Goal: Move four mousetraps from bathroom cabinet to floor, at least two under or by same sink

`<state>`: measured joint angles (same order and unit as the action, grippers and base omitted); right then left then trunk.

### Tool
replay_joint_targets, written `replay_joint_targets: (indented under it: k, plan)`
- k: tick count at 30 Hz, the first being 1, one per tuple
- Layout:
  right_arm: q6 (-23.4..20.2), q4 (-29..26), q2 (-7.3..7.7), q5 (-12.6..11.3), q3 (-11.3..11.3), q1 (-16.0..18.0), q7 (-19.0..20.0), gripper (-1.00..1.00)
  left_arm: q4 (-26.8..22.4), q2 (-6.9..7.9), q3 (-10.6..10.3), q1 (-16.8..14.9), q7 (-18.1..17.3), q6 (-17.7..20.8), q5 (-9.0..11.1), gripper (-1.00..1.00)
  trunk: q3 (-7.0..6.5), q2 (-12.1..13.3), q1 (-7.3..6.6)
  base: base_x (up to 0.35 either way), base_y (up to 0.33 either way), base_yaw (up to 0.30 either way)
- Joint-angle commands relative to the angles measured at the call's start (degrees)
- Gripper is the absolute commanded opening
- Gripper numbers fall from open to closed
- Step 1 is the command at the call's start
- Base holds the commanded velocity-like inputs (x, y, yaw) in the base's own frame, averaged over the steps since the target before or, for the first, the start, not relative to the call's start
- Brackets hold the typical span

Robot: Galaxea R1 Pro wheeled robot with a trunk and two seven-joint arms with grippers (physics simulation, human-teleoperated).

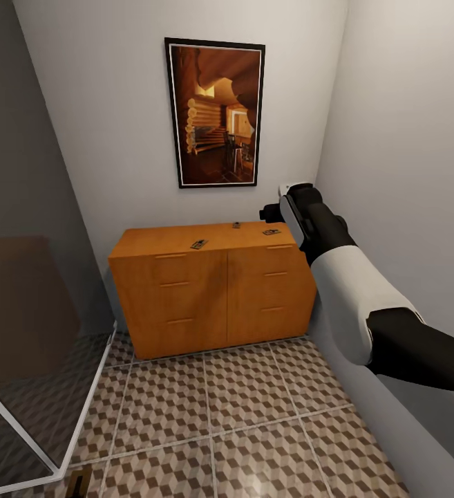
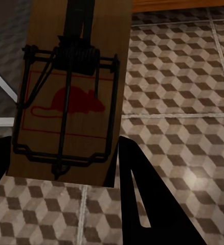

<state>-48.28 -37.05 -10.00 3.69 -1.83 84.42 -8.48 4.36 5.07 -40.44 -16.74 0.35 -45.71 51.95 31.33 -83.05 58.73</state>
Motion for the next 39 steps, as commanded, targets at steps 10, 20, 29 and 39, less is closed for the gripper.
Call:
replay_joint_targets:
  k: [10, 20, 29, 39]
  plan:
    - [0.2, 1.8, 0.00, 0.4, -0.1, 0.0, 0.0, 1.00, 0.1, -0.06, -0.4, 0.0, 0.4, -0.2, 0.0, -1.00, 0.06, 0.0, 0.00, 0.000, 0.000, 0.000]
    - [2.2, 2.2, 0.00, 0.4, -0.1, 0.0, 0.0, 1.00, 0.1, -0.06, -0.4, 0.0, 0.4, -0.1, 0.0, -1.00, 0.06, 0.0, 0.00, 0.000, 0.000, 0.000]
    - [2.4, 2.2, 0.00, 0.4, -0.1, 0.0, -0.1, 1.00, 0.1, -0.06, -0.4, 0.0, 0.4, -0.2, 0.0, -1.00, 0.06, 0.0, 0.00, 0.000, 0.000, 0.000]
    - [2.4, 2.2, 0.00, 0.7, -0.1, 0.0, -0.1, 1.00, 0.1, -0.06, -0.4, 0.0, 0.4, -0.1, 0.0, -1.00, 0.06, 0.0, 0.00, 0.000, 0.000, 0.093]
